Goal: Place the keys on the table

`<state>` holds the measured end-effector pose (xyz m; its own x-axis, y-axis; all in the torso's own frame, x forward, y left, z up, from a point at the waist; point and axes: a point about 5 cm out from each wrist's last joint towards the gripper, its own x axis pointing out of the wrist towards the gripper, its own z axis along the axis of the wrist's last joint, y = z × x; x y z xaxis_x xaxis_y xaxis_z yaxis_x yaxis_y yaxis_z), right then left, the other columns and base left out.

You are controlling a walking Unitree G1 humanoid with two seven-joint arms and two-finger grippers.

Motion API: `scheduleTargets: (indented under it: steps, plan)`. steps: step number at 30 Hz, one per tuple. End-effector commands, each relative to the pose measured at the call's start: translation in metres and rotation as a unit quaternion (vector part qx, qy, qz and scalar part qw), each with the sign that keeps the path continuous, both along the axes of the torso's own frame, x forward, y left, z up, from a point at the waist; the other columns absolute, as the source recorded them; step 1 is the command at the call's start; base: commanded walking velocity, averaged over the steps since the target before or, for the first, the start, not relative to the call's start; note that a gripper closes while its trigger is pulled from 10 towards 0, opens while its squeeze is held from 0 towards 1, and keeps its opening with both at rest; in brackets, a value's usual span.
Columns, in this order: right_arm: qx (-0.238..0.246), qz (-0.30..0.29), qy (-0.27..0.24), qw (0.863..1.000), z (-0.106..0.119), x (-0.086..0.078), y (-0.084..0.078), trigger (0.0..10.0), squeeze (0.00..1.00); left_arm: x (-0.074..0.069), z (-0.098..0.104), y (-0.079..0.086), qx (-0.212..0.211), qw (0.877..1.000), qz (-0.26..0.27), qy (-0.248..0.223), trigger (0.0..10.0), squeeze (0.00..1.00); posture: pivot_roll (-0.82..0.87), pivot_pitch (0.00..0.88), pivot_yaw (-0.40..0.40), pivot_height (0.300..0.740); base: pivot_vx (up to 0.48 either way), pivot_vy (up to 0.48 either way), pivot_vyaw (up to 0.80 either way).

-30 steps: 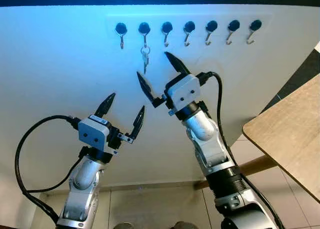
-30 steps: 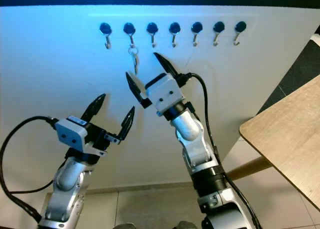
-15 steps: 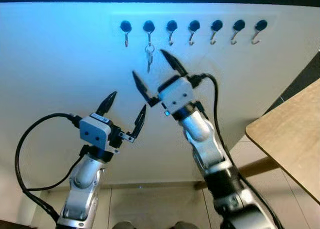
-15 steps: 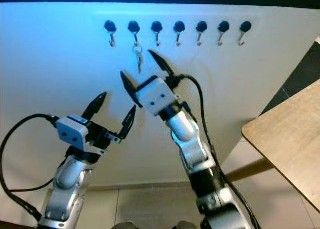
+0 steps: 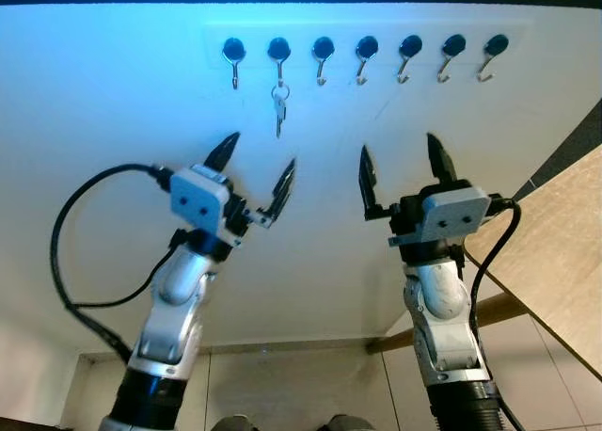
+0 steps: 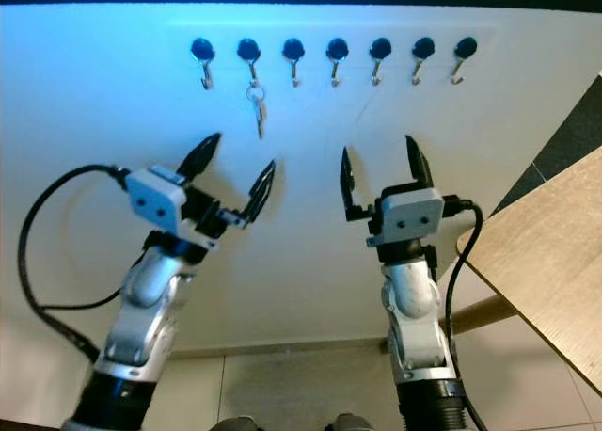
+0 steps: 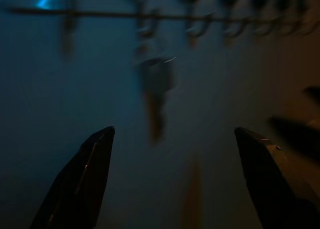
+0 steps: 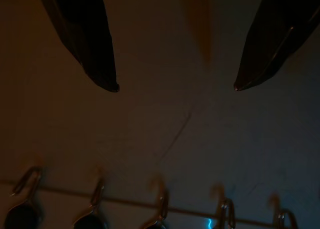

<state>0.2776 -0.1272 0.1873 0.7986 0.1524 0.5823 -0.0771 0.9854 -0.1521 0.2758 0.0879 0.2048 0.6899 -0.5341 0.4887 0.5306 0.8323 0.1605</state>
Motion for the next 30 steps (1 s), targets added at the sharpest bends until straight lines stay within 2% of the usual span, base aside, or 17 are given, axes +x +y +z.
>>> scheduleTargets:
  steps: [1,4,10,14,28,29,30]
  plan:
    - [-0.003,-0.004,0.008,1.000,-0.001,-0.001,-0.002,10.0,0.00,-0.002,-0.002,-0.009,-0.008,0.999,-0.028,0.016,10.0,0.00,0.00,0.084,0.001,0.740,0.000,0.000,0.00]
    - [-0.003,-0.005,0.009,1.000,0.000,-0.001,-0.002,10.0,0.00,-0.004,0.000,-0.012,-0.012,0.999,-0.039,0.016,10.0,0.00,0.00,0.084,0.001,0.740,0.000,0.000,0.00]
    - [-0.002,-0.010,0.009,1.000,0.001,0.001,-0.002,10.0,0.00,0.002,0.008,-0.007,0.006,0.997,0.077,-0.024,10.0,0.00,0.01,0.088,-0.001,0.740,0.000,0.000,0.00]
    - [-0.004,-0.006,0.008,1.000,0.001,0.002,-0.001,10.0,0.00,0.003,0.012,-0.003,0.009,0.993,0.111,-0.040,10.0,0.00,0.01,0.089,-0.002,0.740,0.000,0.000,0.00]
    - [-0.009,-0.003,0.006,1.000,0.002,0.002,0.002,10.0,0.00,0.004,0.017,-0.007,-0.010,0.988,0.148,-0.037,10.0,0.00,0.01,0.089,-0.006,0.740,0.000,0.000,0.00]
    - [-0.009,-0.003,0.006,1.000,0.002,0.002,0.002,10.0,0.00,0.004,0.018,-0.008,-0.011,0.988,0.150,-0.037,8.7,0.00,0.01,0.089,-0.006,0.740,0.000,0.000,0.00]
    - [-0.009,-0.003,0.006,1.000,0.002,0.002,0.002,10.0,0.00,0.004,0.018,-0.008,-0.011,0.988,0.150,-0.037,8.7,0.00,0.01,0.089,-0.006,0.740,0.000,0.000,0.00]
